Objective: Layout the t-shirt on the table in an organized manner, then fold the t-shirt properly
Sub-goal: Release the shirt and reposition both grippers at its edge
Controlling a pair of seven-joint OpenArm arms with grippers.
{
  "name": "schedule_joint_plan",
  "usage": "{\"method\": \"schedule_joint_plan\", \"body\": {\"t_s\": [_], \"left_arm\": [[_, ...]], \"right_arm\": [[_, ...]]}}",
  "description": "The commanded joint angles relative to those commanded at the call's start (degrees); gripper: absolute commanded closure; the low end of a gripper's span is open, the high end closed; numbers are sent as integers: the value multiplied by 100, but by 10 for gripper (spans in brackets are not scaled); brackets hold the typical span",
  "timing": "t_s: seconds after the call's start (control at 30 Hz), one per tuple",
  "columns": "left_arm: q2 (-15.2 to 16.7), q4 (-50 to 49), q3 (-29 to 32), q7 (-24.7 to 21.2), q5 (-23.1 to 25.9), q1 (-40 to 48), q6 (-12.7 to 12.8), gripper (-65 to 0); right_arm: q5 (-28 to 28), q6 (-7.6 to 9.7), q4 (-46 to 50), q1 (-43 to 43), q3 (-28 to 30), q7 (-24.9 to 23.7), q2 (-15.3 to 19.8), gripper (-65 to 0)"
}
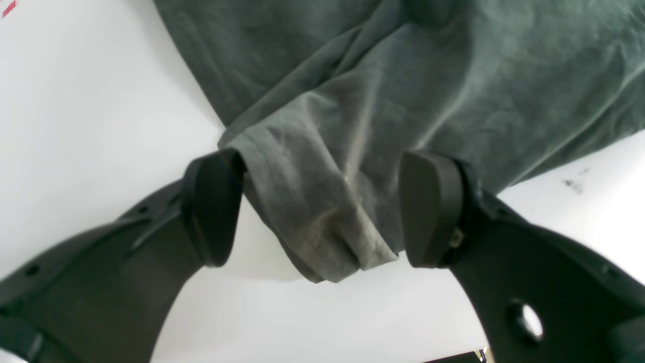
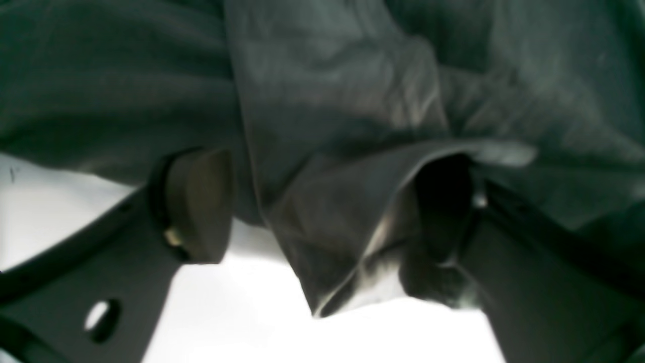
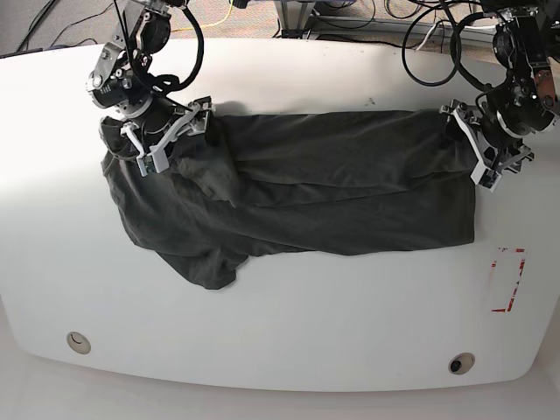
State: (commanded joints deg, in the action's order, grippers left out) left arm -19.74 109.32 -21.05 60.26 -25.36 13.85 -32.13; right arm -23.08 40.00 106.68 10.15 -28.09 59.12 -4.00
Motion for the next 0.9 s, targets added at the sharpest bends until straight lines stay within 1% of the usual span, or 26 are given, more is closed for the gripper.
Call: {"method": "schedule_joint_plan", "body": {"t_s": [0.1, 0.17, 0.2, 0.23, 0.37, 0.4, 0.47, 0.57, 0.73, 0.87, 0.9], "left_arm": [[0, 0, 0, 0, 0, -26, 0, -433], [9, -9, 0, 0, 9, -70, 9, -433], [9, -9, -9, 0, 9, -105, 9, -433], [9, -18, -9, 0, 9, -141, 18, -433], [9, -255, -35, 0, 0, -281, 26, -433], [9, -387, -105, 0, 0, -352, 26, -433], [35, -598, -273, 0, -18, -448, 26, -433], [220, -1002, -633, 0, 0, -668, 18, -433], [290, -1380, -1064, 0, -44, -862, 0, -438], [299, -1433, -1143, 0, -62, -870, -35, -439], [308, -1442, -1152, 0, -132, -870, -97, -439]], "right_arm": [[0, 0, 0, -62, 0, 0, 0, -206], [9, 0, -9, -88, 0, 0, 0, -81], [9, 0, -9, -97, 0, 0, 0, -30], [9, 0, -9, -105, 0, 0, 0, 0], [9, 0, 0, -105, 0, 0, 0, -14], [9, 0, 9, -105, 0, 0, 0, 0], [9, 0, 18, -97, 0, 0, 0, 0], [9, 0, 26, -88, 0, 0, 9, 0], [9, 0, 26, -79, 0, 0, 79, 0], [9, 0, 26, -79, 0, 0, 79, 0], [9, 0, 26, -79, 0, 0, 79, 0]]}}
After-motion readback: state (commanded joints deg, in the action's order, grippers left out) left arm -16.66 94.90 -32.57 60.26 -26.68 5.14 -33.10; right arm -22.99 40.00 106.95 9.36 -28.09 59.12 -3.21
